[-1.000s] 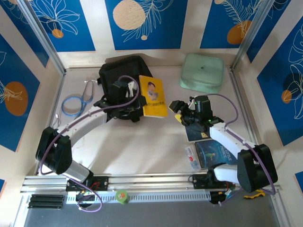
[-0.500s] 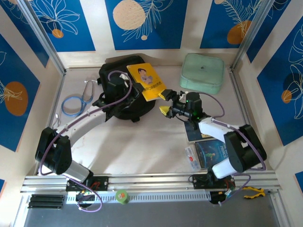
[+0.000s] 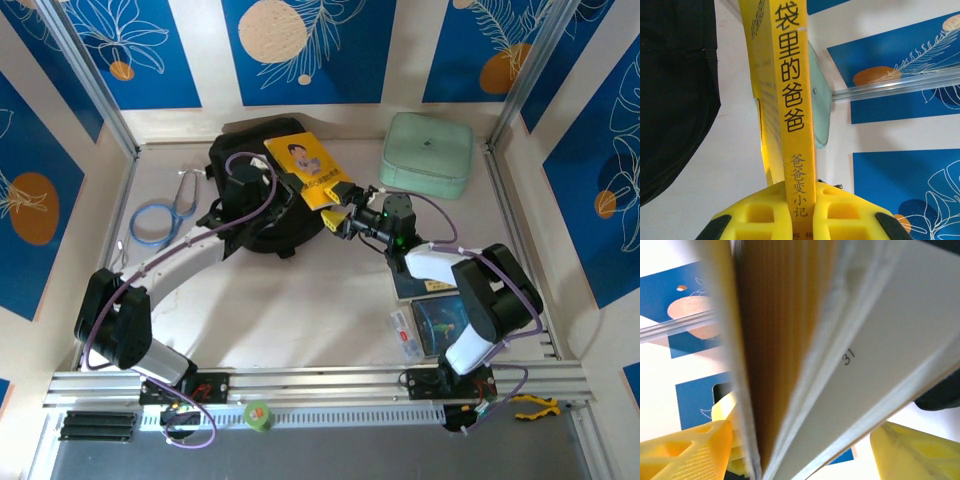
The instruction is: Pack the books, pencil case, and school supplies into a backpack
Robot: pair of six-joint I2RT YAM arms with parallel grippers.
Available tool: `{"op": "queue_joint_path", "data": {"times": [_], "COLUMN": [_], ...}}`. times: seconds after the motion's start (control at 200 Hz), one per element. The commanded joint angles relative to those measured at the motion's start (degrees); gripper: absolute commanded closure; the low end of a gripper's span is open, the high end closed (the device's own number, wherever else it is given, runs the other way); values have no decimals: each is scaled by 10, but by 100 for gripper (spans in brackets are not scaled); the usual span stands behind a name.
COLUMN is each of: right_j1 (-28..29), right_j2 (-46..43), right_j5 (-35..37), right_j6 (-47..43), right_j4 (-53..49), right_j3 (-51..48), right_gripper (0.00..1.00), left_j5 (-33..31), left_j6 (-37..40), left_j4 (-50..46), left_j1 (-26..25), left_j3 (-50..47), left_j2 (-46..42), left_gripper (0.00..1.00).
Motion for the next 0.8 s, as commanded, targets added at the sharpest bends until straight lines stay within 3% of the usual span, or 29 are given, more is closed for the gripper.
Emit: {"op": "queue_joint_path", "data": {"times": [0.0,0.1,0.535,0.595,0.725,0.795], "right_j1": [4,3,-11,-15,-25,-35], "right_j2": [14,18,8,4,-21,-42], "right_j5": [12,17,10,6,-4,-12], "right_j6": [20,21,-11,-17,-52,-81], "right_j4": [48,52,48,41,-17,-74], "right_j3": [16,16,9,7,-1,-5], "right_gripper": [30,36,78,84,92,93], "left_j5": [11,12,8,13,4,-26], "left_j6": [-9,-12,6,26,120,184], "left_j4": [65,58,-12,-25,-127,-199], "left_j1": [-4,-4,5,6,8,7], "left_j3": [2,2,-20,-20,7,18], "left_j2": [-7,-6,-24,-24,-24,-24], "left_gripper": [100,100,100,86,41,28]}}
